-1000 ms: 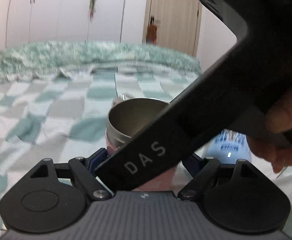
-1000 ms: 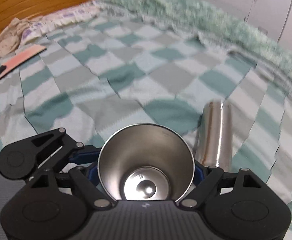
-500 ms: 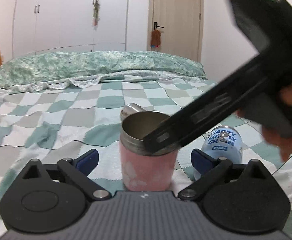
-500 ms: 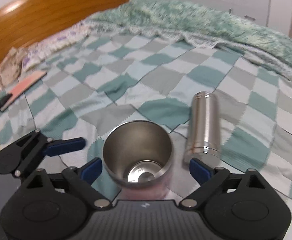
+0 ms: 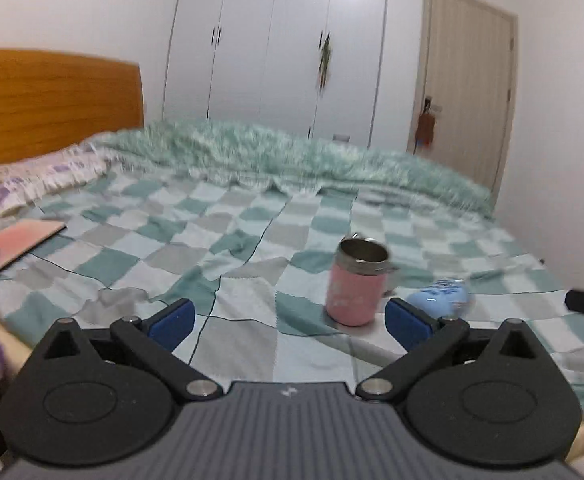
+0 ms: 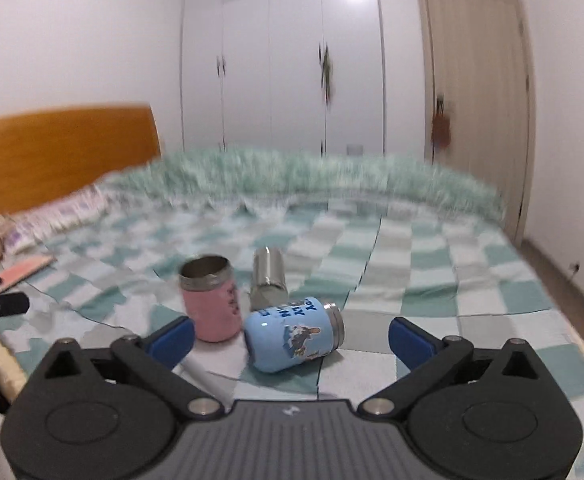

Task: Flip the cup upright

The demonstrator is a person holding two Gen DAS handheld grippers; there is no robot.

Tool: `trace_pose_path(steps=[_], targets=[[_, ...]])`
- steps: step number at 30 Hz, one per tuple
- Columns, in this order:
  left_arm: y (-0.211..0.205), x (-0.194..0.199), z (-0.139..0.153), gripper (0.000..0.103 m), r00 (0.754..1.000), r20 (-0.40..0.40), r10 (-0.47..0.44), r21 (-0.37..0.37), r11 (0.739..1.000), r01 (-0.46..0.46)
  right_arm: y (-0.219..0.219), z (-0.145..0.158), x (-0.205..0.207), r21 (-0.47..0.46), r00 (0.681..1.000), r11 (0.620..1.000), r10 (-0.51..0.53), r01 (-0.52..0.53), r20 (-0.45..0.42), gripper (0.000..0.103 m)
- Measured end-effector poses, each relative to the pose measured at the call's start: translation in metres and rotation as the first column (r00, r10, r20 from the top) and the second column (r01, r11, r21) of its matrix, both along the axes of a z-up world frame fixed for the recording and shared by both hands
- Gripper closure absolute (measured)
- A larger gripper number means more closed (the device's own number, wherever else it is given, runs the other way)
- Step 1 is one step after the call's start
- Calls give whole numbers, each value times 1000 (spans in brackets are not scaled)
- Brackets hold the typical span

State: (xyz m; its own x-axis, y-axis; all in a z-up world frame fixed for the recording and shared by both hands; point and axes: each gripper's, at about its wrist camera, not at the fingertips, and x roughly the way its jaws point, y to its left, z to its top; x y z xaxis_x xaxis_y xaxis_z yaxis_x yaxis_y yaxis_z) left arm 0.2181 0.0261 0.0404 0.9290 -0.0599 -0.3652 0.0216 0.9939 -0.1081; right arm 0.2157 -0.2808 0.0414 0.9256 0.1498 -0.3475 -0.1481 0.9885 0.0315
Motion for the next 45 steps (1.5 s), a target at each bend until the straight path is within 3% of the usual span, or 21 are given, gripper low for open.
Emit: trace_pose_path(steps=[4,9,13,17,21,26,45], targets=[[-9,-73,7,0,998,53,-23,12,1000,23,14,-3,-70,9,998,1000,14,-15,60,0],[-21,-132,-8,0,998,55,31,56,998,-34,25,-11,-138,14,997,1000,21,-22,77,0],[-30,-163,-19,0,998,67,-11,175,985,-1,35,-20,-172,49,999,999,-9,7,42,0],[-28,-193,-33,0,998,55,-35,148,989,26,43,-26,-194,37,997,999,-8,6,75,0],[-23,-197,-32,0,996,88,-23,101,995,14,47,-30,-197,25,998,1000,-3,1,58,0],[-18,-195,-35,0,997,75,-19,65,998,14,49,-31,-194,22,999,1000,4,-5,53,0],[-17,-195,-37,0,996,82,-22,56,998,18,53,-31,-192,24,998,999,24,-25,55,0]])
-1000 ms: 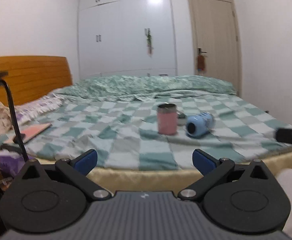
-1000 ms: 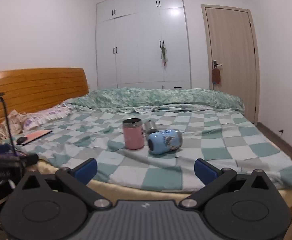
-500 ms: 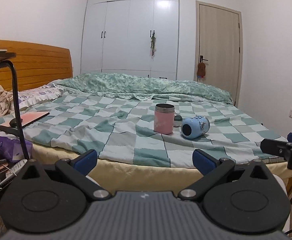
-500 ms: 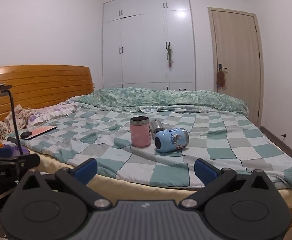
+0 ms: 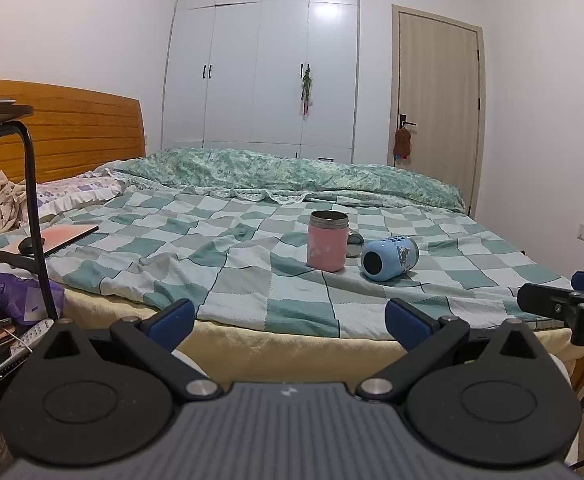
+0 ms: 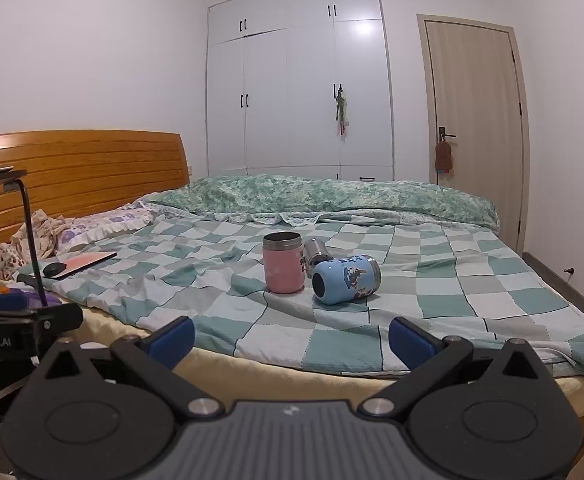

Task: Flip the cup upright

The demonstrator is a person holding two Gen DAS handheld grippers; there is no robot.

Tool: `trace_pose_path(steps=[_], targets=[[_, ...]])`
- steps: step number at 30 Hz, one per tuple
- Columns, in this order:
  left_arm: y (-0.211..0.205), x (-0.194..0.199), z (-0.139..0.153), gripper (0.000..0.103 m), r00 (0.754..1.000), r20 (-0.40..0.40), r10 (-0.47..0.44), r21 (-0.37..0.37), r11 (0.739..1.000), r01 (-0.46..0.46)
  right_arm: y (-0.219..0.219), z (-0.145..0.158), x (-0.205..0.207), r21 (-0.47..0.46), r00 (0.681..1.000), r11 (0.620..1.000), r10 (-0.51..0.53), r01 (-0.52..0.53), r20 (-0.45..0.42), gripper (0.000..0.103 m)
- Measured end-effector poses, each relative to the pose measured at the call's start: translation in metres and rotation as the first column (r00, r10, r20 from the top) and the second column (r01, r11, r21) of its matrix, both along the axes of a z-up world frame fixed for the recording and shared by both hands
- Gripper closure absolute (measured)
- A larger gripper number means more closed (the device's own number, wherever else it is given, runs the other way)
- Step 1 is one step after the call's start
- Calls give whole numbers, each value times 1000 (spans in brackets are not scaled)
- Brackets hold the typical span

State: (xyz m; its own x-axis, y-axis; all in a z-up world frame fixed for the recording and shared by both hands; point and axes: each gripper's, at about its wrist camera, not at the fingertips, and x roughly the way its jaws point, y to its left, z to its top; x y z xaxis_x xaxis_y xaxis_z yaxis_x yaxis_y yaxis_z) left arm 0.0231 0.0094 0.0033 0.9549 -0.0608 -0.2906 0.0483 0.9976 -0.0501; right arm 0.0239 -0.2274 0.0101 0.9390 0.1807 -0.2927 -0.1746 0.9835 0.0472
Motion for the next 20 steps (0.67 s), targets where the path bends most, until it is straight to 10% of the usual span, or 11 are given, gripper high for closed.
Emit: trace_pose_path(steps=[20], targets=[[-2,0,-1,0,1000,1,0,-3,1000,0,0,-2,3,5,1000,1000,-1,1,-9,0]])
